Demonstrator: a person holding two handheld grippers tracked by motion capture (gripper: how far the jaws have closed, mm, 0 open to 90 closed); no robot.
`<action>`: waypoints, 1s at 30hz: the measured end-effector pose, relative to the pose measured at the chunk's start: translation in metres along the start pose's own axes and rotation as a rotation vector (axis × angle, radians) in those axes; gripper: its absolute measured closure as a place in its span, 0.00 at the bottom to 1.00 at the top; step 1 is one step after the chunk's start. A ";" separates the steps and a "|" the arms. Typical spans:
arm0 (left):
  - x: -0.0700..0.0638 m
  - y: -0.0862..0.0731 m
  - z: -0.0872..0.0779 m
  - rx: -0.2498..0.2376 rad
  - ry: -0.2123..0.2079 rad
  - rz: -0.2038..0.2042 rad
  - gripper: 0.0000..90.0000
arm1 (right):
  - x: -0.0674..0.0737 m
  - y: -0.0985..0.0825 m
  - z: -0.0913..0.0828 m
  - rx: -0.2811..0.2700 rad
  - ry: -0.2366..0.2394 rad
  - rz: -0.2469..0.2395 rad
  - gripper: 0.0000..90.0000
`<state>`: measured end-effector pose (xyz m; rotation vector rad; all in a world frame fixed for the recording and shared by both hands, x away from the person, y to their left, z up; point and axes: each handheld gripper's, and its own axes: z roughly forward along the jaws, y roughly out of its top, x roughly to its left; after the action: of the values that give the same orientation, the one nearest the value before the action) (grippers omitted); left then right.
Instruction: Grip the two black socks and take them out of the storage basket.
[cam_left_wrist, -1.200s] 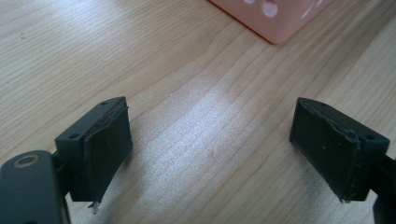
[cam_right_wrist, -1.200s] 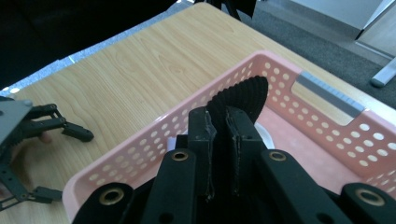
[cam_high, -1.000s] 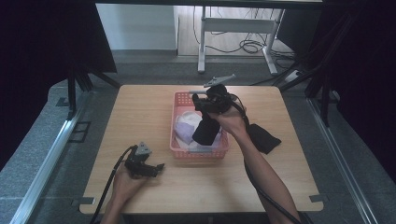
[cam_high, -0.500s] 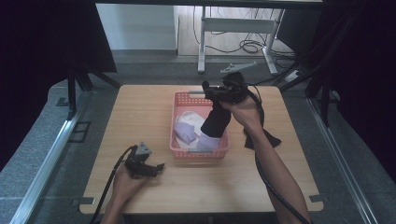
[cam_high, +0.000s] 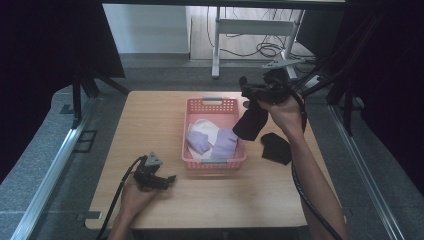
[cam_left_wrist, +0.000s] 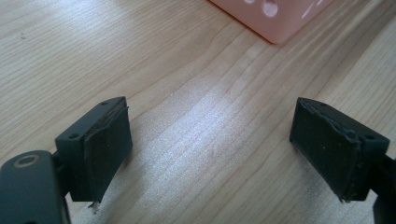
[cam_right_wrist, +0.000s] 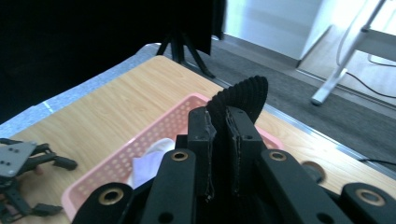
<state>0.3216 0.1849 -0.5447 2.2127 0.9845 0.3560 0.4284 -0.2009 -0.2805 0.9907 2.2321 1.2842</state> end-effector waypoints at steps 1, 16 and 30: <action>0.000 0.000 0.000 -0.001 0.001 -0.001 0.14 | -0.003 -0.001 -0.003 0.000 -0.010 0.004 0.90; 0.000 0.000 0.000 -0.006 0.002 -0.002 0.14 | -0.053 -0.044 -0.033 0.016 -0.167 0.055 0.89; 0.000 0.000 0.000 -0.002 0.001 0.001 0.14 | -0.076 -0.088 -0.027 0.059 -0.234 0.091 0.89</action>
<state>0.3215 0.1848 -0.5447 2.2115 0.9832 0.3580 0.4292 -0.3014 -0.3440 1.2100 2.0774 1.0817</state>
